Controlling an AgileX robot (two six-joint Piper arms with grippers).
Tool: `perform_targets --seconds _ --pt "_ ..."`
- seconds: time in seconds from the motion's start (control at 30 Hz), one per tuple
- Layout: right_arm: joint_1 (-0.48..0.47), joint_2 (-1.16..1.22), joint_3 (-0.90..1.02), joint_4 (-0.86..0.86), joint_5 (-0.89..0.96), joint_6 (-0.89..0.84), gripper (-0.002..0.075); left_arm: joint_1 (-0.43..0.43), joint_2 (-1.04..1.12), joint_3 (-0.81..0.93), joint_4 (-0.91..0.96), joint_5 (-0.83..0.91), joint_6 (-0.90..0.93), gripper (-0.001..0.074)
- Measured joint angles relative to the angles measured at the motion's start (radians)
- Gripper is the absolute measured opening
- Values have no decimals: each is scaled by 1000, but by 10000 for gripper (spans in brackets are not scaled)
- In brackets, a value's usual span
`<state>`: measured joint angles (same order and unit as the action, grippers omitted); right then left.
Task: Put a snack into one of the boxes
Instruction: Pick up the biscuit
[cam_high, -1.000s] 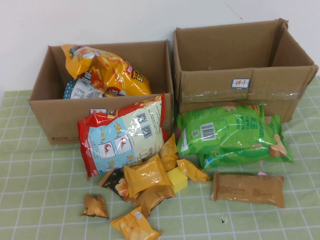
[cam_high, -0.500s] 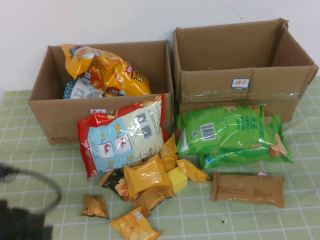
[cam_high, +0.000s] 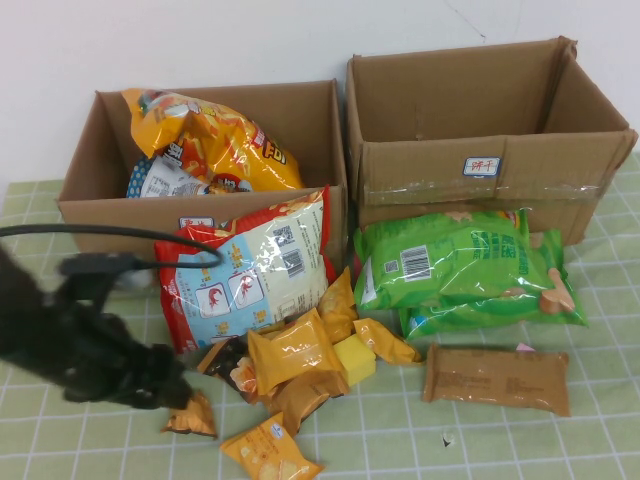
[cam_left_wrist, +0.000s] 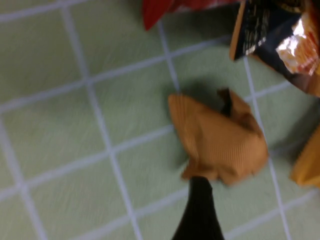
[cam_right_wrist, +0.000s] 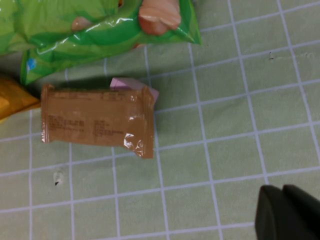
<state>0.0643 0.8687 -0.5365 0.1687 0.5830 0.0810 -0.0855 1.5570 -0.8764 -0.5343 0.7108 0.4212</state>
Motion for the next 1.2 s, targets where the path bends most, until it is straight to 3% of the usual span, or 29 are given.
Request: perform_targets --seconds 0.27,0.5,0.63,0.8,0.9,1.2 --pt "0 0 -1 0 0 0 -2 -108 177 -99 166 -32 -136 464" --pt "0 1 -1 9 0 0 -2 -116 242 -138 223 -36 -208 448" --pt "0 1 -1 17 0 0 -2 -116 246 -140 217 -36 -206 372" --pt "0 1 -1 26 0 0 -2 -116 247 -142 210 -36 -202 208" --pt "0 1 -1 26 0 0 -2 -116 249 -144 210 -17 -199 149" --pt "0 1 -1 26 0 0 -2 -116 243 -226 183 239 -102 125"
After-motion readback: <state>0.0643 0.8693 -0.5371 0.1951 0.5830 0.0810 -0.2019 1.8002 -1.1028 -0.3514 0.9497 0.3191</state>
